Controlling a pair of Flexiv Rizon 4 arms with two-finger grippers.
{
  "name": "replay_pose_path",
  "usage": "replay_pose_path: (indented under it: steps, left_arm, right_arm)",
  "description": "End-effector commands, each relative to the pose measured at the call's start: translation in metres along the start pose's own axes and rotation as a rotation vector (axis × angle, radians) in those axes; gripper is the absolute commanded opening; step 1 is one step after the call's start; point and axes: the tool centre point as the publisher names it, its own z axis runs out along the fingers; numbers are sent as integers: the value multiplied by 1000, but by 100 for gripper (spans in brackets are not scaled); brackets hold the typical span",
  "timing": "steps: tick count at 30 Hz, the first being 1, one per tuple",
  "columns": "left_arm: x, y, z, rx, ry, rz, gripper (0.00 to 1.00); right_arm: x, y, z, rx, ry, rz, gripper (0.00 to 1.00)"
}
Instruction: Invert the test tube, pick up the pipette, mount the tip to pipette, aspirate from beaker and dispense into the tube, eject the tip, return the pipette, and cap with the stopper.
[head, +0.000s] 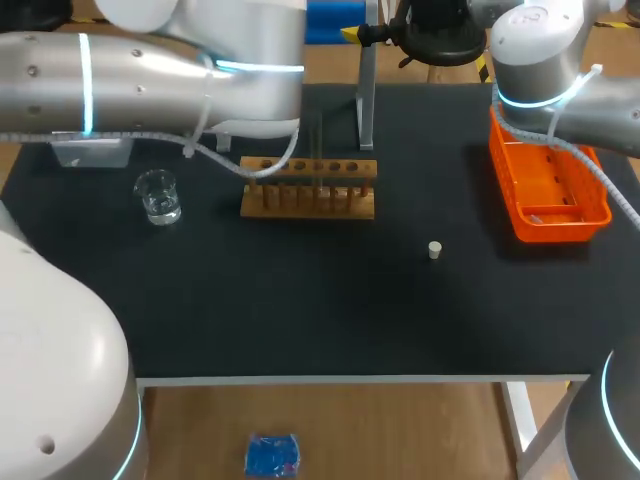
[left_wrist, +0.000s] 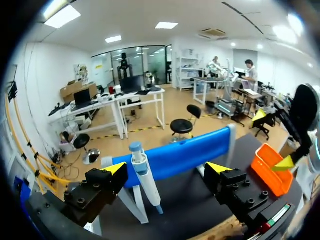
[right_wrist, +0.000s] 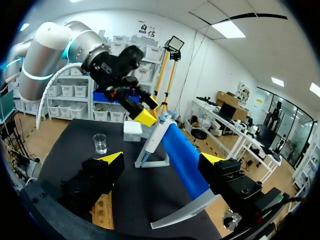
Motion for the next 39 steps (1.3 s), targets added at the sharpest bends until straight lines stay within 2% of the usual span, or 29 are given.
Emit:
replay_pose_path:
  steps: [1,5,8,13,17,23,32,39]
  left_arm:
    - [-3,-2,-38,25,226,92,100]
    - [11,-6,-58,56,408,218,100]
    - [21,-5,-74,79,508,286,100]
    - [36,5,-102,105,639,388,100]
    - [46,15,-125,145,696,439,100]
    - [58,39,-148,169,717,456,100]
    - [82,89,-154,166,727,401,100]
    - [97,118,-144,182,636,355,100]
  right_arm:
    - [-1,0,-1,2,2,1,100]
    - [-1,0,-1,2,2,1,100]
    - [-1,0,-1,2,2,1,100]
    - [-1,0,-1,2,2,1,100]
    - [-1,0,-1,2,2,1,100]
    - [-1,0,-1,2,2,1,100]
    - [-1,0,-1,2,2,1,100]
    - [-1,0,-1,2,2,1,100]
